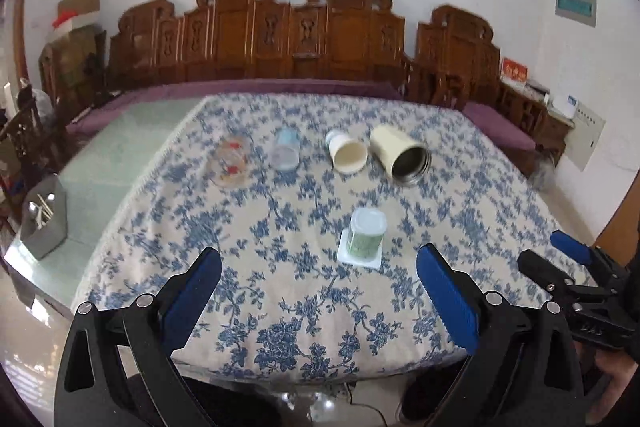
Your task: Flip cup upside down
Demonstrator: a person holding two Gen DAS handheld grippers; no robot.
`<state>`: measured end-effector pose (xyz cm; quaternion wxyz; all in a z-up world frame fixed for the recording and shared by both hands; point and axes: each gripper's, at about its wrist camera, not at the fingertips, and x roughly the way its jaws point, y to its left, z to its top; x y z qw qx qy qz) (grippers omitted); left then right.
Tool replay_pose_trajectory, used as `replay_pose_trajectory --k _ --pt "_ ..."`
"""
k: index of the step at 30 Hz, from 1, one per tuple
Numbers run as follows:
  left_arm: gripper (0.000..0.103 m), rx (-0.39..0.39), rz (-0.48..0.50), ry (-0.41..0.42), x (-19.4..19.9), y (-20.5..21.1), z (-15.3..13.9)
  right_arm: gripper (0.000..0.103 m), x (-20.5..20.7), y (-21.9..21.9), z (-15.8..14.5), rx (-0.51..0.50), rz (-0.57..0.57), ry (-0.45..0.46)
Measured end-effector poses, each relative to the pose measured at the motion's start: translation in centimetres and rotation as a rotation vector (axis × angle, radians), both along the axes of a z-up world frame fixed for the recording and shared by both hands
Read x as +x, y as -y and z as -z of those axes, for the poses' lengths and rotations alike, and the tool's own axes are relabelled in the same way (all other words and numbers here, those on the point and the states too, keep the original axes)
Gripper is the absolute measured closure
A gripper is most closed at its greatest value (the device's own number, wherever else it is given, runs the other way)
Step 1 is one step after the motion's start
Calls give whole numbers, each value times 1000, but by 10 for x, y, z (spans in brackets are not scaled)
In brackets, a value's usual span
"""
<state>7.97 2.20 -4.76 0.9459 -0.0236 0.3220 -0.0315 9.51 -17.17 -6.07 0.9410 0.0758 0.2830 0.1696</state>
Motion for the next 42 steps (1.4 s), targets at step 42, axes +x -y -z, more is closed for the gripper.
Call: replay_pose_trajectory --k 42 --pt "9 62 -19 209 -61 15 -53 2 -58 10 -68 -6 41 210"
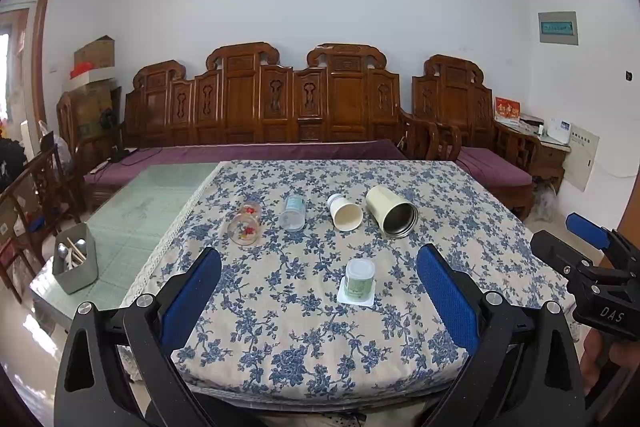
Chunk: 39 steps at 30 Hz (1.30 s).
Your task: Flip cup upside down
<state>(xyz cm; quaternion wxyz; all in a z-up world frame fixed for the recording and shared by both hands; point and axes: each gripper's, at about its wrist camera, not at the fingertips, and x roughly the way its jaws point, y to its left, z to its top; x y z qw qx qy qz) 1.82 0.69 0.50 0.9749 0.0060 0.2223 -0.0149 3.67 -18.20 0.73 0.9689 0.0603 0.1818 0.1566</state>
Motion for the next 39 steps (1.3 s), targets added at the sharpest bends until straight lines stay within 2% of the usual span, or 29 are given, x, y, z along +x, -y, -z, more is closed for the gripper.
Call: replay_pose_trajectory --k 39 --pt "9 2 -4 4 0 5 -2 2 -1 -1 1 5 -1 -1"
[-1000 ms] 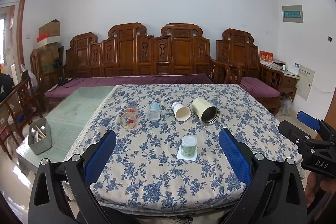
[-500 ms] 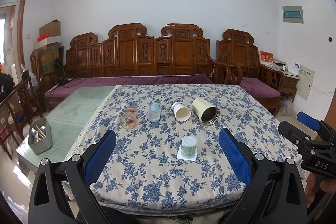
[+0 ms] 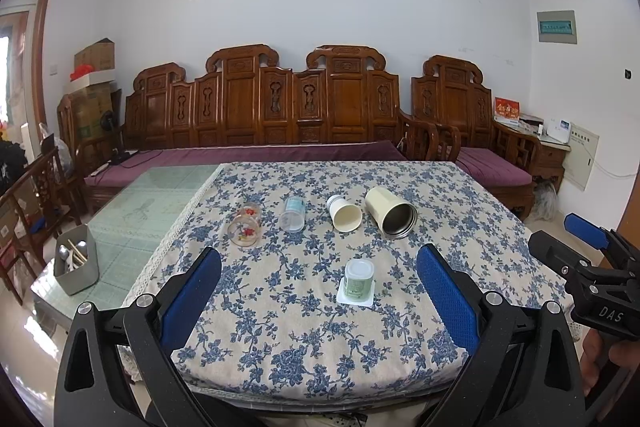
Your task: Flip cup upside down
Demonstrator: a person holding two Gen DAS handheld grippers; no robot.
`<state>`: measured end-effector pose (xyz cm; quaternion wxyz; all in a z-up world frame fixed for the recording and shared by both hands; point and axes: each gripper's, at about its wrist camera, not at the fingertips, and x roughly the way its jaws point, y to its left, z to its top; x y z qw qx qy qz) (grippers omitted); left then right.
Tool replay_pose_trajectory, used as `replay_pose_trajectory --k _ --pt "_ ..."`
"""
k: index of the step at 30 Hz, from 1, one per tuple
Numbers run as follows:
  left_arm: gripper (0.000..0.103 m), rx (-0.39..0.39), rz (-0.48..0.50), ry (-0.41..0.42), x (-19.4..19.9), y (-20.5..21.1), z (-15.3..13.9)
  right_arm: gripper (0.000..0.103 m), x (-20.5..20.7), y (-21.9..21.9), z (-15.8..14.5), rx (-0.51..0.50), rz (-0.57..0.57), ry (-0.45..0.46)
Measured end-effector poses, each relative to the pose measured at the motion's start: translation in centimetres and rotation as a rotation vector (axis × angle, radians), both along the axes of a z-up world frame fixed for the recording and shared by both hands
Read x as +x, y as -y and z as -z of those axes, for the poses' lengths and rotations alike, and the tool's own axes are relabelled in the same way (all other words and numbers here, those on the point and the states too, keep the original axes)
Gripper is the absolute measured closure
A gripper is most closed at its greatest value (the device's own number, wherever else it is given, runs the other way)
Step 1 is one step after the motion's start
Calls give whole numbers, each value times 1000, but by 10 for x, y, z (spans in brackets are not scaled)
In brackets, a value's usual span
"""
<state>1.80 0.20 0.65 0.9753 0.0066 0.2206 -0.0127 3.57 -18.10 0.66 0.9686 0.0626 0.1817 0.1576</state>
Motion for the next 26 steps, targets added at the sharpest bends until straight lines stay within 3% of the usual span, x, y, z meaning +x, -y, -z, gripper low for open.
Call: replay_pose_trajectory --k 26 --pt "9 -2 -3 2 -2 -1 -3 2 0 0 1 0 0 0"
